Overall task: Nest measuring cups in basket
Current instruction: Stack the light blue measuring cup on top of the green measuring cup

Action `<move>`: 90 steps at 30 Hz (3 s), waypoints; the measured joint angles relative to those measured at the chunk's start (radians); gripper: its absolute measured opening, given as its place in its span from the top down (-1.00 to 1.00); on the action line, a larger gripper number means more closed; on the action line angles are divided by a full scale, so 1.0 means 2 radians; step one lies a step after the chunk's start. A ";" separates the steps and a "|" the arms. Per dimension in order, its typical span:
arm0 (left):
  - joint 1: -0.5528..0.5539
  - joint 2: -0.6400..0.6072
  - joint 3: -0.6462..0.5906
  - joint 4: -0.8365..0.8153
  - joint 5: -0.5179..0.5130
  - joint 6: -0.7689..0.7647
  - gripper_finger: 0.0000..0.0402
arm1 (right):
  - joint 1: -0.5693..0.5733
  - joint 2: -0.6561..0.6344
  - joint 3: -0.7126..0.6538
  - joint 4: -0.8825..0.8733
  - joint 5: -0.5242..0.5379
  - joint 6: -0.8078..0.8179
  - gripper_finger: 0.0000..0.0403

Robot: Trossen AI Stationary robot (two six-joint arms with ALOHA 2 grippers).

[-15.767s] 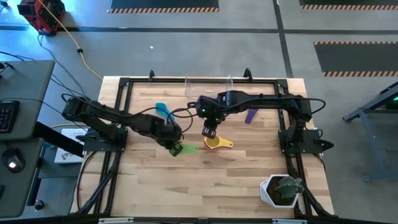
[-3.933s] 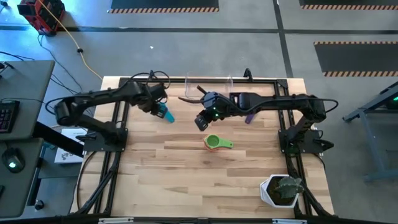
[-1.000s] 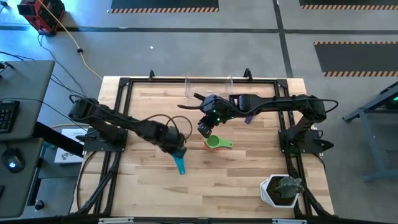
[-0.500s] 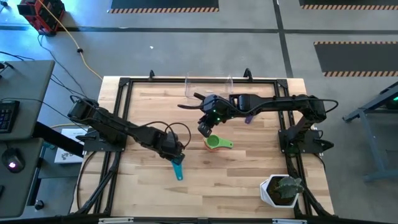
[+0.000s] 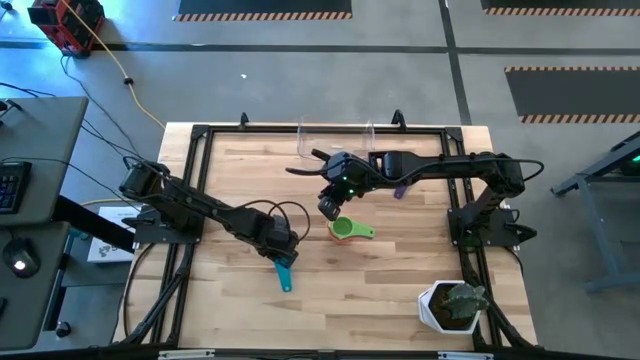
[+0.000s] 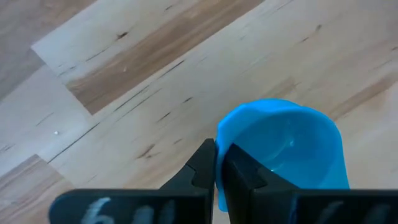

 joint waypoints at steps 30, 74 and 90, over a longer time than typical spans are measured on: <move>0.008 -0.001 0.000 -0.001 0.040 0.036 0.65 | 0.000 0.000 0.000 0.000 0.000 0.001 0.67; 0.008 -0.262 0.000 -0.178 -0.012 0.135 0.64 | 0.089 0.000 0.000 0.135 0.075 0.161 0.67; 0.008 -0.370 0.000 -0.219 -0.079 0.158 0.64 | 0.114 0.027 -0.001 0.248 0.134 0.188 0.67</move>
